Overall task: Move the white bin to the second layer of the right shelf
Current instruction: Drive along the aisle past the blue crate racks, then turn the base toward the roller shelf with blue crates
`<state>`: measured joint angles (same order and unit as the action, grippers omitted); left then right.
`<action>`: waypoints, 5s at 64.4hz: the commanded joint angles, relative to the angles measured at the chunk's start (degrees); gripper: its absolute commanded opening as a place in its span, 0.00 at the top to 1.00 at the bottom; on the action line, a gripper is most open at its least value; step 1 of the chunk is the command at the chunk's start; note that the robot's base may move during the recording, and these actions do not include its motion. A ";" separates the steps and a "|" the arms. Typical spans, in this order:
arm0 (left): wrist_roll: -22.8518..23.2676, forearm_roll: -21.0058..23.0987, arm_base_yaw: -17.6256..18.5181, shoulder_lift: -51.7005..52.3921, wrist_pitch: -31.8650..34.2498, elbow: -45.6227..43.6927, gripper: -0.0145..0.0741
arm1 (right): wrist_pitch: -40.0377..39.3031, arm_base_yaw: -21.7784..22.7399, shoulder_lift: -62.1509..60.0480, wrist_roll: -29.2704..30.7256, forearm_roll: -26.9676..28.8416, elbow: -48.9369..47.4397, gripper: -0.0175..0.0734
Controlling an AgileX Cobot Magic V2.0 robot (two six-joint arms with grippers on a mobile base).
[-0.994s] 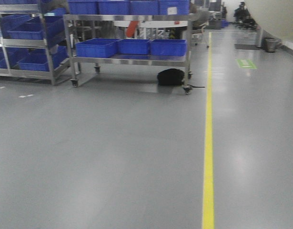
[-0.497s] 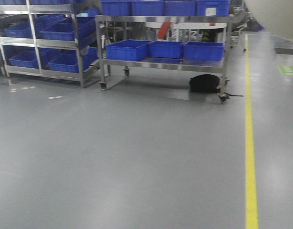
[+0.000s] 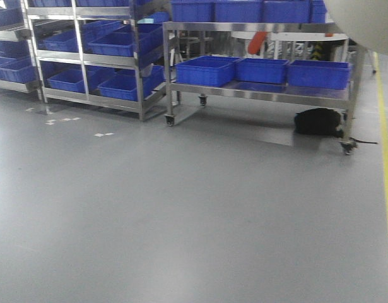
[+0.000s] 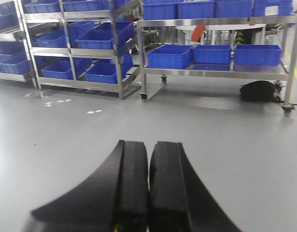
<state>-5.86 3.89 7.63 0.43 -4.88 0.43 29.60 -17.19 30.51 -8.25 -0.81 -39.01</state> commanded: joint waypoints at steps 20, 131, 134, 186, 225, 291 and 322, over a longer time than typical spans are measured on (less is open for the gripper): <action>0.15 0.35 0.16 0.80 4.88 2.11 0.74 | -6.14 0.30 0.16 0.15 -0.14 -1.82 0.75; 0.15 0.35 0.16 0.80 4.88 2.11 0.74 | -6.14 0.30 0.16 0.15 -0.14 -1.82 0.75; 0.15 0.35 0.16 0.80 4.88 2.11 0.74 | -6.14 0.30 0.16 0.15 -0.14 -1.82 0.75; 0.15 0.35 0.16 0.80 4.88 2.11 0.74 | -6.14 0.30 0.16 0.15 -0.14 -1.82 0.75; 0.15 0.35 0.16 0.80 4.88 2.11 0.74 | -6.14 0.30 0.16 0.15 -0.14 -1.82 0.75; 0.15 0.35 0.16 0.80 4.88 2.11 0.74 | -6.14 0.30 0.16 0.15 -0.14 -1.82 0.75; 0.15 0.35 -0.51 0.80 4.88 2.11 0.74 | -6.14 0.30 0.16 0.15 -0.14 -1.82 0.75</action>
<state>-5.86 3.89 7.15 0.43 -4.88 0.43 29.60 -17.19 30.51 -8.25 -0.81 -39.01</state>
